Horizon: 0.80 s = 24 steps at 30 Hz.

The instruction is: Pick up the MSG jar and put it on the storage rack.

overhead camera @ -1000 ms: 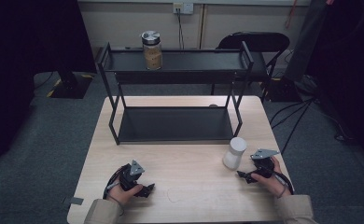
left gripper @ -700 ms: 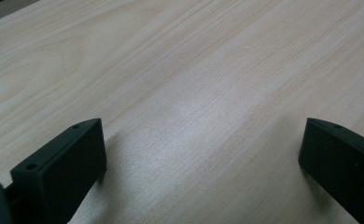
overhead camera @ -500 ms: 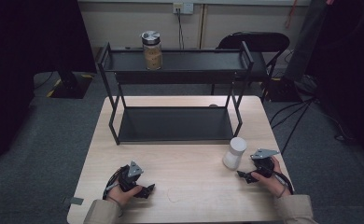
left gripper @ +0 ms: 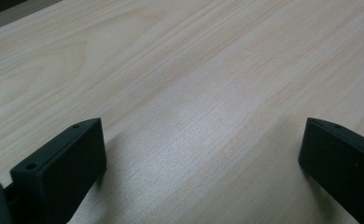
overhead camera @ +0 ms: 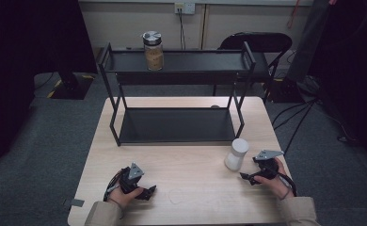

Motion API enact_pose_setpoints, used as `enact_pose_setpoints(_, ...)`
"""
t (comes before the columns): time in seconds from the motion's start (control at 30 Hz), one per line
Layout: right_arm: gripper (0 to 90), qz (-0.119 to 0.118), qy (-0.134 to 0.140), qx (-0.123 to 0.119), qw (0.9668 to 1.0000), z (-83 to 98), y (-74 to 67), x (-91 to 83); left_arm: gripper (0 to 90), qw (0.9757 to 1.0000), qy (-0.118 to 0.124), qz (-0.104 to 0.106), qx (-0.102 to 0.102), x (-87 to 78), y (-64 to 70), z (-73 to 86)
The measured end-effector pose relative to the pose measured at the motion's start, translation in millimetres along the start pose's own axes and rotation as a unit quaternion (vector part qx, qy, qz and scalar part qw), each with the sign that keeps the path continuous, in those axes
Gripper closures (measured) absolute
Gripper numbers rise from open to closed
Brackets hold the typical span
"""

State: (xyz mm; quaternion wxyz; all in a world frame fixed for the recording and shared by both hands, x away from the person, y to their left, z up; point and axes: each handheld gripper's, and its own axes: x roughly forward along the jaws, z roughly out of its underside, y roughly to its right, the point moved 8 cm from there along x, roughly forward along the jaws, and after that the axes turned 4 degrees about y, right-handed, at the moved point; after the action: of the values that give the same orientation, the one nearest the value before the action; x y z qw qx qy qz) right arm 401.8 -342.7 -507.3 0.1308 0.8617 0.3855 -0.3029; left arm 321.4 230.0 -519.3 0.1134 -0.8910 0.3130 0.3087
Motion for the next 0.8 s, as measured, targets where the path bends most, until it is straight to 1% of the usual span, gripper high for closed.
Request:
enact_pose_setpoints(0.1, 0.2, 0.005, 0.007, -0.002, 1.0000, -3.3, -2.2, -3.6, 0.0, 1.0000, 0.000, 0.000, 0.000, 0.0, 0.0, 0.0)
enact_pose_setpoints(0.23, 0.2, 0.004, 0.017, -0.004, 0.9998, -8.1, -4.2, -9.9, 0.0, 1.0000, 0.000, 0.000, 0.000, 0.0, 0.0, 0.0)
enact_pose_setpoints(0.3, 0.3, 0.004, 0.019, -0.010, 0.9998, -10.3, -4.9, -12.7, 0.0, 1.0000, 0.000, 0.000, 0.000, 0.0, 0.0, 0.0)
enact_pose_setpoints(0.47, 0.4, -0.004, 0.025, -0.018, 0.9995, -13.9, -6.0, -17.5, 0.0, 1.0000, 0.000, 0.000, 0.000, 0.1, 0.0, 0.0)
enact_pose_setpoints(0.53, 0.2, -0.007, 0.029, -0.016, 0.9994, -15.4, -7.1, -18.0, 0.0, 1.0000, 0.000, 0.000, 0.000, 0.1, 0.0, -0.1)
enact_pose_setpoints(0.6, 0.3, -0.013, 0.033, -0.025, 0.9990, -18.6, -8.5, -19.0, 0.0, 1.0000, 0.000, -0.001, 0.000, 0.2, 0.0, -0.2)
enact_pose_setpoints(0.8, 0.2, -0.016, 0.061, -0.010, 0.9979, -24.1, -12.2, -19.1, 0.0, 1.0000, 0.000, -0.001, 0.000, 0.2, 0.0, -0.2)
